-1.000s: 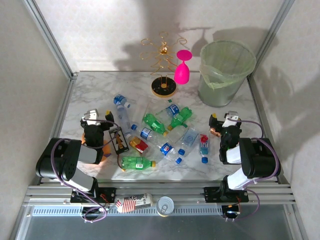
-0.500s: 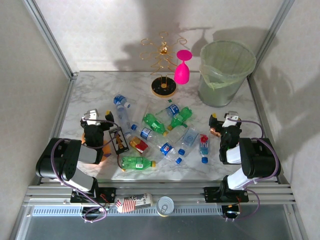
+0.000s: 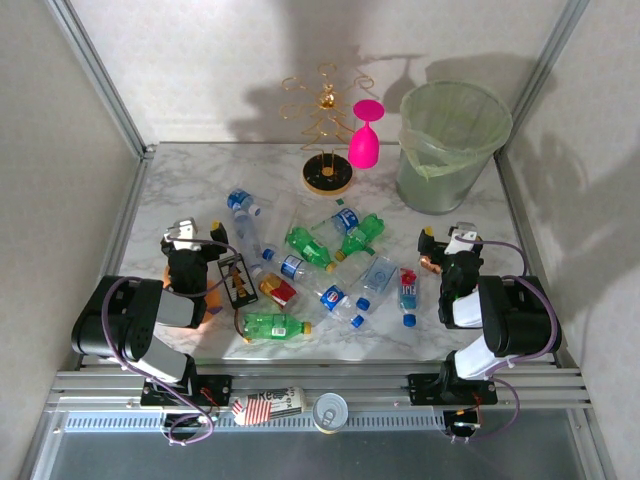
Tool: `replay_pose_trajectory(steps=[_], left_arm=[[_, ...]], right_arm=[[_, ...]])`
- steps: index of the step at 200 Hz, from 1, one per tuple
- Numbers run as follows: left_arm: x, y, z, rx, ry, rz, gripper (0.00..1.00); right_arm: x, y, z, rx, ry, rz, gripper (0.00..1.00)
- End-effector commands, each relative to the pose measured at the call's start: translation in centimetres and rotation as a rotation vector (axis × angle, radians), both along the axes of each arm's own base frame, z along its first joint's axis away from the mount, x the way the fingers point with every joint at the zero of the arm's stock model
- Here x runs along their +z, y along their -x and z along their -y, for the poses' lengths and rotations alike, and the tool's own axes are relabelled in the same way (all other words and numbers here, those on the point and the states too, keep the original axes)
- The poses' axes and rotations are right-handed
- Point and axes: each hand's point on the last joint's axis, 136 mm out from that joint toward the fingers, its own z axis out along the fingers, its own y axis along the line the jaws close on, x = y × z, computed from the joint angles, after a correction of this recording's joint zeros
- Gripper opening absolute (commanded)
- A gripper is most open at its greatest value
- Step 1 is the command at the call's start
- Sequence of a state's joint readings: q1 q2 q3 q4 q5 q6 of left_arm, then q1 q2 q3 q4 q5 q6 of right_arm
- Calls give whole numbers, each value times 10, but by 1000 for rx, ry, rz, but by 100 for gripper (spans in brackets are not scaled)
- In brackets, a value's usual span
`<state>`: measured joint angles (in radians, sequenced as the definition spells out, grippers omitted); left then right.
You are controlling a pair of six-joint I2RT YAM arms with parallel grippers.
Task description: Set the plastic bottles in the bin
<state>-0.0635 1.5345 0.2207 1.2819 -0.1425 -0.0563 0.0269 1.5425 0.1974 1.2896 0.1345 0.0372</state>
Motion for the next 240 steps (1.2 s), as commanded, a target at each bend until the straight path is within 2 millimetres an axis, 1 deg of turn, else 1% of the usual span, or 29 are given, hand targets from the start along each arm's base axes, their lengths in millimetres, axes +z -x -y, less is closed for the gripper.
replay_pose_trajectory(steps=[1,11,22,35,43,48,53,54,56,62,85,95,100,119,136,148,152,164,168,188,194,197,215,225,240], left_arm=[[7,-3,2,-10,7,17,100],[13,-6,3,-11,3,8,99],[21,-8,4,-2,-7,-6,100],[35,-6,4,16,-18,5,99],[45,-4,0,59,-9,20,100],[51,-3,-4,89,20,28,100],[55,-4,-7,112,57,29,100],[57,-4,-7,116,64,30,100],[58,-4,-8,122,79,26,100],[63,-7,-9,133,124,25,100],[66,-12,-11,183,328,-22,99],[65,-15,-6,151,365,-48,99],[65,-16,0,116,379,-59,100],[73,-18,25,-20,423,-84,99],[84,-11,45,-115,472,-79,100],[88,-3,62,-168,488,-91,100],[89,0,68,-183,487,-96,100],[89,8,87,-230,483,-115,99],[84,13,92,-234,484,-141,100],[72,30,122,-298,557,-167,99],[63,36,131,-315,577,-192,100],[65,37,136,-333,590,-178,100],[54,49,160,-373,620,-212,100],[54,53,173,-390,618,-211,100],[60,56,191,-419,598,-198,99]], right_arm=[[22,-1,5,-31,1,60,99],[27,2,5,-34,1,55,99],[37,5,7,-46,-1,69,99],[47,7,10,-65,-10,79,99],[52,8,11,-73,-37,76,99],[55,8,10,-69,-52,71,99],[53,10,8,-62,-66,52,99],[59,7,7,-59,-70,64,99],[66,5,6,-54,-79,72,99],[70,4,4,-43,-101,62,99],[81,6,-10,-1,-179,2,99],[84,10,-18,24,-207,-31,99],[86,12,-21,31,-222,-48,99],[82,22,-38,66,-276,-168,99],[70,34,-51,90,-308,-287,99],[60,41,-53,73,-334,-362,99],[54,44,-53,64,-341,-399,99],[43,52,-54,51,-348,-486,99],[40,54,-55,49,-350,-511,99],[27,65,-64,70,-343,-615,97],[24,68,-64,57,-332,-637,97],[22,69,-63,47,-326,-648,96],[15,74,-53,-5,-278,-695,95],[9,76,-44,-56,-241,-727,94],[-2,75,-38,-91,-193,-789,91]])
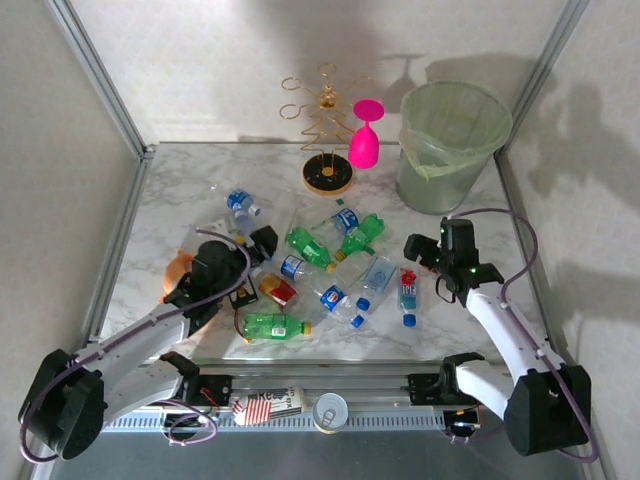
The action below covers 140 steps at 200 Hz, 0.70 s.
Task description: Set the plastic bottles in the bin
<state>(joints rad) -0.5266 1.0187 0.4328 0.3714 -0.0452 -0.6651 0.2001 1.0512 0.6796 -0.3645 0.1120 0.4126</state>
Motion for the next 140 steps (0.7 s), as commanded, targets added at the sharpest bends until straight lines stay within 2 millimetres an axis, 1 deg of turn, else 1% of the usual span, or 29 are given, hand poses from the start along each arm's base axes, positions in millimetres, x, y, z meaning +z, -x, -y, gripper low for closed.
replay_pose_trajectory(steps=[1,16,28,42,52,68,92,109,131,140], left_arm=[[7,2,19,7,34,16,99],[16,-2,34,-18,16,34,100],[23,-6,46,-42,12,47,99],[29,-11,58,-72,14,57,100],[31,-12,66,-95,15,60,100],[28,-13,75,-120,12,55,100],[20,-11,80,-142,3,37,100],[16,-8,79,-144,1,30,99],[12,-5,74,-135,-5,26,100],[11,-4,72,-131,-10,26,100]], right_arm=[[-15,9,17,-51,105,-131,90],[-22,6,23,-71,145,-172,92],[-22,3,23,-66,165,-181,92],[-20,-1,31,-88,209,-186,93],[-19,-3,36,-103,241,-198,93],[-22,-6,40,-105,287,-231,93],[-33,-8,41,-78,327,-301,91],[-39,-9,35,-43,312,-326,90],[-43,-11,25,2,274,-325,89],[-44,-11,25,4,274,-330,89]])
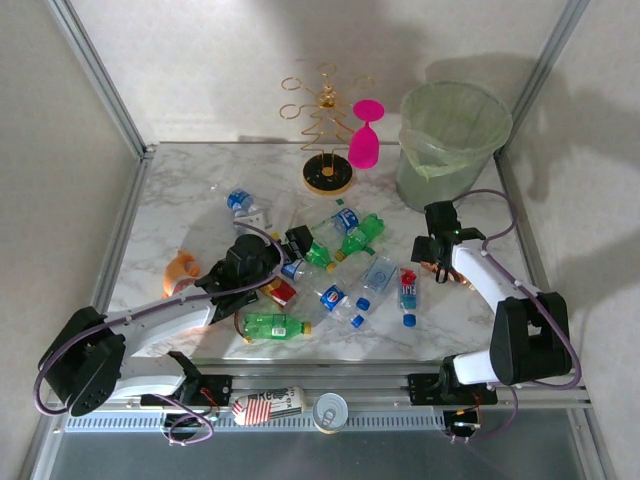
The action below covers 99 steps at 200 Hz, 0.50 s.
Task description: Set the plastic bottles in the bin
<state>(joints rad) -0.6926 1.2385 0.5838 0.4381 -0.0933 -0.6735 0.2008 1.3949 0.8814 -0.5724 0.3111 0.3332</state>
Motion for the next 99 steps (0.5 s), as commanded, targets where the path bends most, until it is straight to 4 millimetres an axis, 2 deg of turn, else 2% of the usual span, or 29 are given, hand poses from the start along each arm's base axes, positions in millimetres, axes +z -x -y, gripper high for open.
replay_pose_trajectory(steps=[1,39,99], left_arm=[[2,6,-1,-14,-3,23,100],[4,9,-7,-2,-22,32,100],[8,13,-21,40,-44,45,100]], right_arm=[[1,-1,-7,42,-12,-22,89],[-14,-7,-3,42,25,-59,88],[-26,-44,7,24,34,-60,89]])
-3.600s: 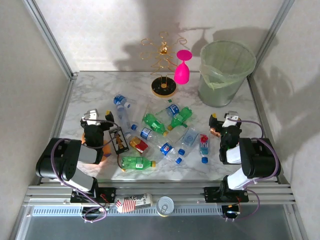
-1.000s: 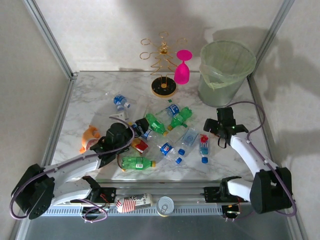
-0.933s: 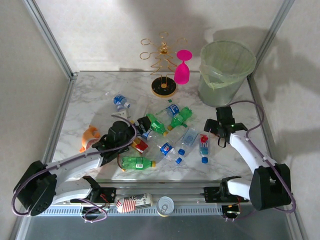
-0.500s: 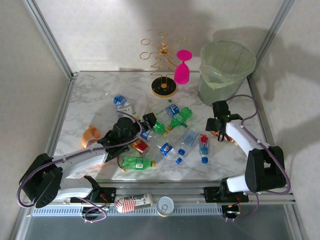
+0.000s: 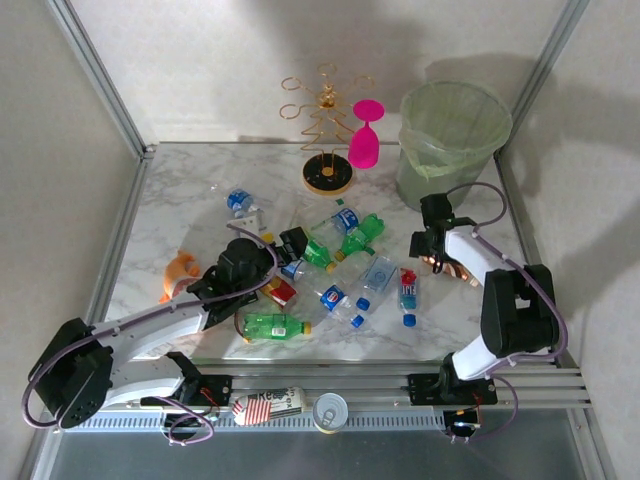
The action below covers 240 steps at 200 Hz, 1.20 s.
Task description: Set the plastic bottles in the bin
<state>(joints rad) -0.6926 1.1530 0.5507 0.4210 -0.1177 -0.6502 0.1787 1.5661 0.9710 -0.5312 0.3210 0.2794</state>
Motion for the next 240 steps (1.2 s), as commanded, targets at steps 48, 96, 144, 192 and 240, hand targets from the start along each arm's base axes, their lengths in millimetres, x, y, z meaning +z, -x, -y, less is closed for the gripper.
replay_pose_trajectory(steps=[48,96,144,192,240], left_arm=[[-4,7,-20,62,-54,2,100],[1,5,-20,69,-60,18,100],[2,5,-20,66,-73,22,100],[-5,6,-21,67,-71,7,99],[-4,6,-21,69,-78,11,100]], right_arm=[[-7,-33,1,12,-138,15,99],[-14,-27,-10,50,-227,-7,99],[-12,-10,-10,21,-247,2,99],[5,3,0,-41,-218,49,99],[48,6,7,-253,-295,197,99]])
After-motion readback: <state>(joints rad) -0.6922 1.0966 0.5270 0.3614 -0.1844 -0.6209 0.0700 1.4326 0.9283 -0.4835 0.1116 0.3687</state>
